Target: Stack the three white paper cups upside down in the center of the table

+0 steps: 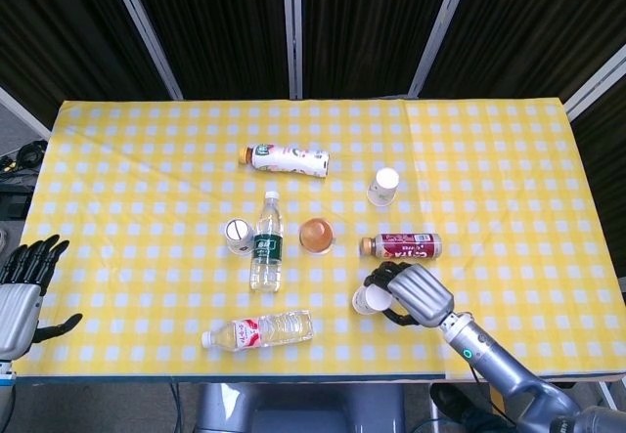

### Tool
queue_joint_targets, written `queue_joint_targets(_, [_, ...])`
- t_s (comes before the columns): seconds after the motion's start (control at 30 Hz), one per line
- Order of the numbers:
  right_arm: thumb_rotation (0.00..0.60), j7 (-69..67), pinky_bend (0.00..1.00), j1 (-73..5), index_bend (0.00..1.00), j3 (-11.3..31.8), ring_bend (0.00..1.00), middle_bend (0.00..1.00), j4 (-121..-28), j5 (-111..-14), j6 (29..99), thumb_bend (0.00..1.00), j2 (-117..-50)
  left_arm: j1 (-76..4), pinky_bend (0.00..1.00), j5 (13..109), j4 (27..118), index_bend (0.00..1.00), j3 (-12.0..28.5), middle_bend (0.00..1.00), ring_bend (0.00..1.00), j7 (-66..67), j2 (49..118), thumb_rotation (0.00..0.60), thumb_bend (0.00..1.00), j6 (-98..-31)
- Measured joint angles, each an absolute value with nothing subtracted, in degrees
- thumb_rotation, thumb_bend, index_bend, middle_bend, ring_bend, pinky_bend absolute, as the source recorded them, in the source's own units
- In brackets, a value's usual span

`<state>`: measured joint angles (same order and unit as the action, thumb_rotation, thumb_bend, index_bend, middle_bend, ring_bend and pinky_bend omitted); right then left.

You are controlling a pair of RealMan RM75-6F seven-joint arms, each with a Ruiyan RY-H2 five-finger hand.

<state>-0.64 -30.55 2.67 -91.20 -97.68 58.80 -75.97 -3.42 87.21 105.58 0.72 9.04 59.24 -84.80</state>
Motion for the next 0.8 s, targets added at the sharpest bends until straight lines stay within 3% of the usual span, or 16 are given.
queue_joint_targets(0.37, [0.6, 10.9, 0.47, -37.9, 0.39, 9.6, 0.27, 0.35, -90.8, -84.8, 48.6, 0.32, -82.9, -3.4, 0.0, 86.8, 105.4, 0.0, 0.8, 0.0, 0.0, 7.8, 58.8, 0.6, 0.0, -84.8])
queue_joint_targets(0.73, [0.6, 20.7, 0.47, -43.2, 0.39, 13.2, 0.27, 0.35, -88.6, -75.1, 45.7, 0.32, -89.6, -3.8, 0.0, 86.7, 105.3, 0.0, 0.9, 0.0, 0.0, 6.7, 58.2, 0.6, 0.0, -84.4])
queue_joint_targets(0.8, [0.6, 21.8, 0.44, -43.9, 0.33, 13.5, 0.24, 0.31, -88.3, -73.6, 45.6, 0.3, -90.6, -3.8, 0.0, 86.5, 105.3, 0.0, 0.9, 0.0, 0.0, 6.6, 58.2, 0.6, 0.0, -84.2])
